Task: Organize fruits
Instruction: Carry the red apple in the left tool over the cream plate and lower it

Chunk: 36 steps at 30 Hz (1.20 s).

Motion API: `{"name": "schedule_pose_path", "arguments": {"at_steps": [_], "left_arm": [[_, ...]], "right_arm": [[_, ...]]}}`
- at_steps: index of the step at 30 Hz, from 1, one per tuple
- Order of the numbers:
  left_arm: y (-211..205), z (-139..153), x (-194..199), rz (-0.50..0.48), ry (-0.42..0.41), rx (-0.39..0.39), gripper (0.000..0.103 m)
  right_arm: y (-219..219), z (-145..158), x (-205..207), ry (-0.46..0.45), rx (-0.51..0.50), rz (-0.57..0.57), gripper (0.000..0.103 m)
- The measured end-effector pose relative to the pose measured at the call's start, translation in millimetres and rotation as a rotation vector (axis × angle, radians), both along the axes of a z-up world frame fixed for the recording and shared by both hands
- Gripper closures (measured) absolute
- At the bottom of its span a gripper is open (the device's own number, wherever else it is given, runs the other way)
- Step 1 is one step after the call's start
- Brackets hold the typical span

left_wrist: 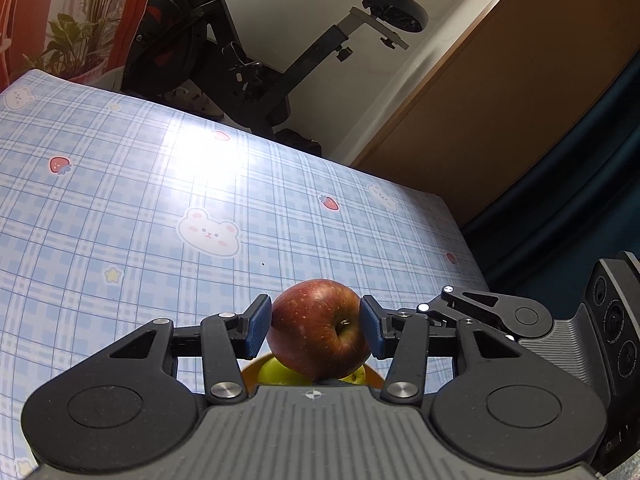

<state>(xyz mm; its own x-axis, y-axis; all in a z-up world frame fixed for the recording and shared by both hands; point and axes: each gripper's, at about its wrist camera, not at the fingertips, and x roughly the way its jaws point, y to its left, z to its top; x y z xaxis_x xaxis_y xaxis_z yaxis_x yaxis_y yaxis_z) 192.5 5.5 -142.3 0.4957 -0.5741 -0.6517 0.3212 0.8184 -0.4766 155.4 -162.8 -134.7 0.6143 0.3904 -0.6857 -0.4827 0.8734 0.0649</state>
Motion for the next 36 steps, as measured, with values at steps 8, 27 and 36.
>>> {"name": "schedule_pose_path", "arguments": {"at_steps": [8,27,36], "left_arm": [[-18.8,-1.4,-30.3,-0.039,0.011,0.002,0.052],[-29.1,-16.7,-53.0,-0.07,0.039,0.049,0.053],[-29.1,-10.4,-54.8,-0.055,0.013,0.057,0.043]], "right_arm": [[-11.3,3.9,-33.0,0.03,-0.008,-0.01,0.045],[-17.9,-14.5,-55.9,0.109,0.004,-0.021,0.044],[-17.4,-13.7,-56.1,0.095,0.0,-0.034,0.044]]}}
